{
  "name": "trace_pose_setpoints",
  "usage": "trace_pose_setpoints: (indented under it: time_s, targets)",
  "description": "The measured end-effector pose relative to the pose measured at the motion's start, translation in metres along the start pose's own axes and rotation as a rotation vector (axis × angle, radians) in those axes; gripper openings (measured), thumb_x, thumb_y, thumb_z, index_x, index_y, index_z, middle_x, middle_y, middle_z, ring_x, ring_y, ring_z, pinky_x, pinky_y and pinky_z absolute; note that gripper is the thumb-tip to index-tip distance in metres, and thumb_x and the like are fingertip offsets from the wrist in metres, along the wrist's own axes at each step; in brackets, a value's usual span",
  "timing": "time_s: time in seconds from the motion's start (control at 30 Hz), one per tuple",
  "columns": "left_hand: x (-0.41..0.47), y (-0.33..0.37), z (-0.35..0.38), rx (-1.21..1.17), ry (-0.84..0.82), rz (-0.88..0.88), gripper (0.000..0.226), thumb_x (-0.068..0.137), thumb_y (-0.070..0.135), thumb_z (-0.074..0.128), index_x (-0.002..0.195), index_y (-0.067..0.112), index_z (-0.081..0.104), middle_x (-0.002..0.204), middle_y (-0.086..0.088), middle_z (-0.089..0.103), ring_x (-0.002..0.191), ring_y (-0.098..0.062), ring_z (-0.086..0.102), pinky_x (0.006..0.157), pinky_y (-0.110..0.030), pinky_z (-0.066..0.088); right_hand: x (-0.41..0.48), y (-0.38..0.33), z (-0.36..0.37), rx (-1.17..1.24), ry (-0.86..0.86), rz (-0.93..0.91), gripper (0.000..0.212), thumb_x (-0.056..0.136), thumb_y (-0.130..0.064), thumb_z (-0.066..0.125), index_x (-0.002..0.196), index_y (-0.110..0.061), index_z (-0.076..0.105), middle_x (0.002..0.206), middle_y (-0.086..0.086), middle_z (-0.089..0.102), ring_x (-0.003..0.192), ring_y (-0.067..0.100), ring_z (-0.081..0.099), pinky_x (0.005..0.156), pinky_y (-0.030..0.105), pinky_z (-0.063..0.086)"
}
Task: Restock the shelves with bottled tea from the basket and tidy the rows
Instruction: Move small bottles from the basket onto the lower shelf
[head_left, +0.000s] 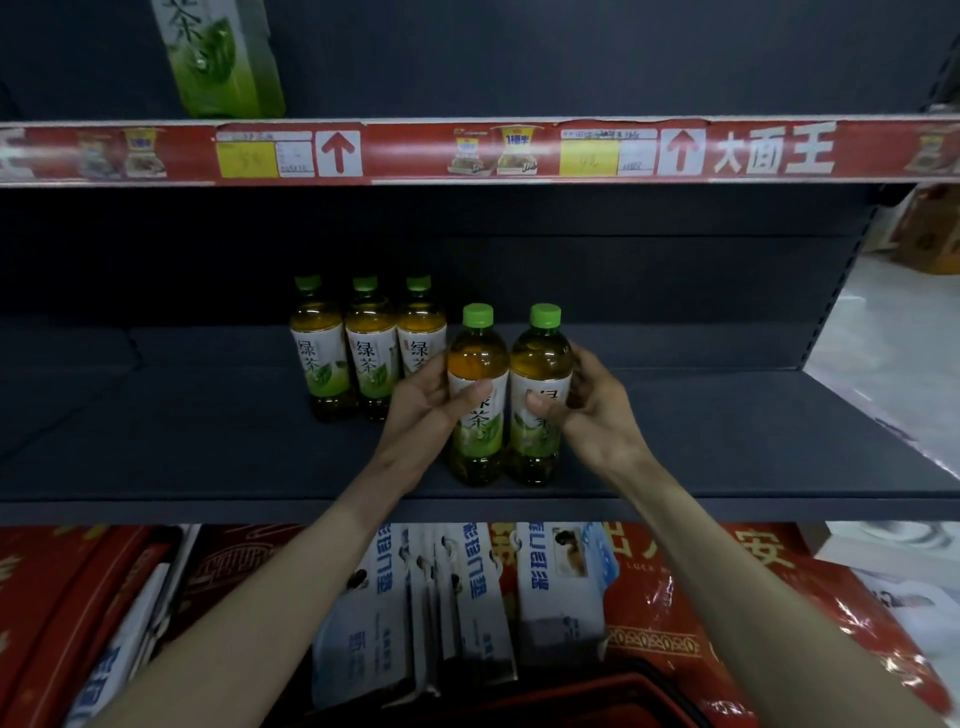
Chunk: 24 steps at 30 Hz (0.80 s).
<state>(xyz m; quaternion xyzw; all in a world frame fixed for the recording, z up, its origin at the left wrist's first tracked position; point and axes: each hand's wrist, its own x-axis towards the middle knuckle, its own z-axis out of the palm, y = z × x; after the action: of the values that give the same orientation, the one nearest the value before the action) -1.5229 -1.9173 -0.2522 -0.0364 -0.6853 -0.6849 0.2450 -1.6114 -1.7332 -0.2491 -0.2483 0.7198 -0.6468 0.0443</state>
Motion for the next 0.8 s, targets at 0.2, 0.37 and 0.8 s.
trace_pose_setpoints:
  time_s: [0.2, 0.37, 0.8]
  targets:
    - [-0.029, -0.029, -0.003, 0.446, 0.046, -0.181, 0.069, 0.077, 0.025, 0.093, 0.135, 0.030, 0.056, 0.131, 0.015, 0.066, 0.114, 0.010, 0.059, 0.093, -0.012, 0.049, -0.028, 0.032, 0.005, -0.314, -0.036, 0.167, 0.080, 0.078, -0.025, 0.091, 0.145, -0.018, 0.046, 0.131, -0.006, 0.064, 0.124, 0.015, 0.060, 0.102, 0.027, 0.048]
    - [-0.045, -0.050, -0.002, 0.572, 0.213, -0.238, 0.055, 0.072, 0.029, 0.096, 0.118, 0.021, 0.066, 0.098, 0.024, 0.064, 0.091, 0.012, 0.058, 0.069, 0.001, 0.044, -0.033, 0.046, 0.010, -0.371, 0.039, 0.161, 0.065, 0.080, -0.027, 0.089, 0.136, -0.014, 0.060, 0.127, -0.001, 0.071, 0.120, 0.016, 0.065, 0.097, 0.022, 0.049]
    - [0.006, -0.066, 0.000, 0.788, 0.271, -0.311, 0.057, 0.079, 0.047, 0.088, 0.129, 0.027, 0.069, 0.088, 0.014, 0.062, 0.094, -0.014, 0.064, 0.086, -0.035, 0.056, 0.019, 0.060, 0.011, -0.452, 0.069, 0.152, 0.063, 0.079, -0.031, 0.090, 0.132, -0.010, 0.064, 0.127, 0.007, 0.071, 0.120, 0.021, 0.065, 0.090, 0.019, 0.046]
